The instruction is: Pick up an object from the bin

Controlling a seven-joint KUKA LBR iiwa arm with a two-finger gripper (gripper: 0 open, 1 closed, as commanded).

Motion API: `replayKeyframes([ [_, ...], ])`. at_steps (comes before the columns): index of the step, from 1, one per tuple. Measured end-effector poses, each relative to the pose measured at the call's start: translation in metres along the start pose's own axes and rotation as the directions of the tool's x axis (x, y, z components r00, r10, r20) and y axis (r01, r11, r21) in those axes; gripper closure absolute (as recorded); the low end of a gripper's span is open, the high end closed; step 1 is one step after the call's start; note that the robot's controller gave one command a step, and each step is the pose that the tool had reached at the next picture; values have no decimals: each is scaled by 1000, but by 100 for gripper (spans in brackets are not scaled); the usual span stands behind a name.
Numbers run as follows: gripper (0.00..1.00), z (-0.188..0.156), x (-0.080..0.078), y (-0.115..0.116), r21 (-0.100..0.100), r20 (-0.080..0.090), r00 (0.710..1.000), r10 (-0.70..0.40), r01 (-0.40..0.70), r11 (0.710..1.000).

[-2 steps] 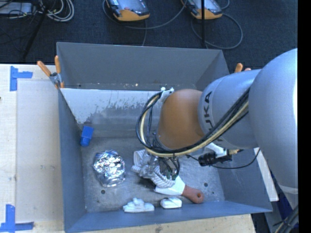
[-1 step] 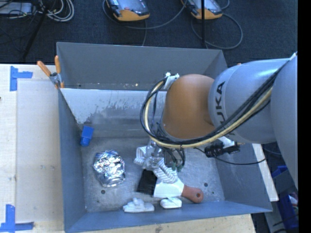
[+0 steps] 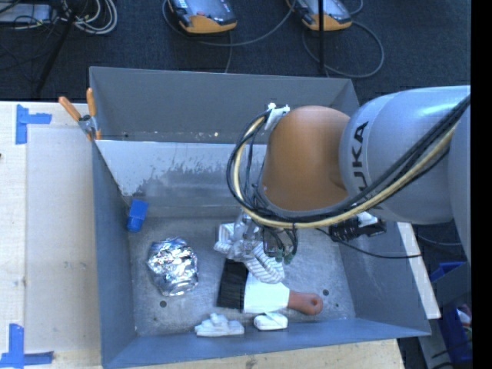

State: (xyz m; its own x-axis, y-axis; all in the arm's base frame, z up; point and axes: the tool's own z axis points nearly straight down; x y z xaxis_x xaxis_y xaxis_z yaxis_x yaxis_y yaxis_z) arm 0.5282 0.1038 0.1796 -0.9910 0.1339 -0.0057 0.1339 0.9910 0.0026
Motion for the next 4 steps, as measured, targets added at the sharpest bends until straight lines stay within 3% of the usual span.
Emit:
replayKeyframes([
  [1,0,-73,-1,7,4,-9,999,31,-31,1000],
  [2,0,-84,-2,9,2,-4,999,35,-35,999],
  [3,0,-31,12,31,2,-1,1000,27,-27,1000],
  [4,100,100,-13,58,1,-14,992,-129,129,992],
])
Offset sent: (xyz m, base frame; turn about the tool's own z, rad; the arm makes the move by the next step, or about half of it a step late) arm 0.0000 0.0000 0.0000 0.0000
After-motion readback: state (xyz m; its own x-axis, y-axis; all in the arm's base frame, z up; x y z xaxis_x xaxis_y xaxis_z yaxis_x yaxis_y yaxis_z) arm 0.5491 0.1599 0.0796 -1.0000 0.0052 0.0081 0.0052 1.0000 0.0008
